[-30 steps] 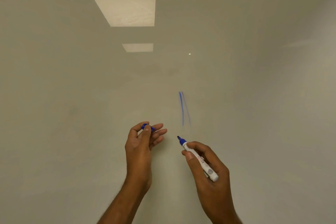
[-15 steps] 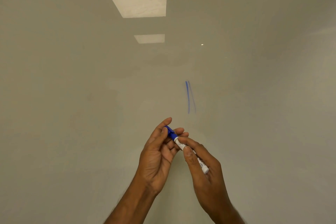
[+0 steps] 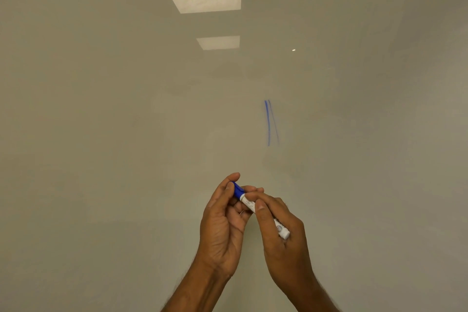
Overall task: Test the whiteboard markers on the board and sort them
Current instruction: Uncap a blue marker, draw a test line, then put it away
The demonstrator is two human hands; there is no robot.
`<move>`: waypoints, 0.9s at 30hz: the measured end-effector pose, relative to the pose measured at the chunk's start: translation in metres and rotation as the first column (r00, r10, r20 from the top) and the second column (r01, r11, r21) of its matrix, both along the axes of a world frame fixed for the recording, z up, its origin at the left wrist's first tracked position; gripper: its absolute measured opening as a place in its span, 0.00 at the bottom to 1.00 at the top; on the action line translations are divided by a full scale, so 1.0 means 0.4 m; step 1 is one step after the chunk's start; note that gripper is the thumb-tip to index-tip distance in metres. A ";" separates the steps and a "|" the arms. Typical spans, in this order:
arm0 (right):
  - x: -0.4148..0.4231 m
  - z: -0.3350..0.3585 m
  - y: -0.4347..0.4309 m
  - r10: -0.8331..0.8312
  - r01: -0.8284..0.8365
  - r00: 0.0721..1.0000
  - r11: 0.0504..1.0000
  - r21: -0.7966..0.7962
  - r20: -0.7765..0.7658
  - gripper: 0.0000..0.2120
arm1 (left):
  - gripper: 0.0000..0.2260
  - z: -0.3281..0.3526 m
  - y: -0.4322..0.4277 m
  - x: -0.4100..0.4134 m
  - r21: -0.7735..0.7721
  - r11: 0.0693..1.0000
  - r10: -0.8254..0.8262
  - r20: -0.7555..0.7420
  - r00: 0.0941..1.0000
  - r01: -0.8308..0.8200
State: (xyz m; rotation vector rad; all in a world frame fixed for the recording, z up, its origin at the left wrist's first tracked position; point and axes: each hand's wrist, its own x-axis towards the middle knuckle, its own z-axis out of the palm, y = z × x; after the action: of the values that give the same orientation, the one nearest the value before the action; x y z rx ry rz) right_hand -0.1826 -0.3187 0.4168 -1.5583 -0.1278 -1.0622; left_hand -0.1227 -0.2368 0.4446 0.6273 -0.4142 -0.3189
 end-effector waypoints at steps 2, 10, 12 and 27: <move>-0.002 -0.004 0.002 0.038 -0.039 0.999 0.999 -0.013 -0.030 0.12 | 0.12 -0.011 0.014 0.007 0.004 1.000 -0.008 -0.016 1.000 0.008; 0.001 -0.067 0.011 0.100 -0.094 0.991 0.994 0.062 -0.086 0.10 | 0.14 -0.085 0.078 0.017 0.136 0.989 0.052 0.008 0.999 -0.052; 0.007 -0.094 0.019 0.125 -0.122 0.985 0.992 0.041 -0.114 0.11 | 0.14 -0.111 0.103 0.022 0.190 0.977 0.090 0.035 0.995 -0.095; 0.255 -0.427 0.289 0.001 -0.117 0.906 0.962 -0.247 -0.424 0.05 | 0.12 -0.416 0.480 0.236 0.640 0.635 0.405 0.201 0.892 -0.432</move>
State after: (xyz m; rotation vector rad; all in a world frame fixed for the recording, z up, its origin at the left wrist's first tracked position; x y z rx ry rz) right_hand -0.0807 -0.2032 0.2462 -1.9840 -0.0210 -0.6555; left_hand -0.0281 -0.0447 0.2782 1.4302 -0.1603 0.0127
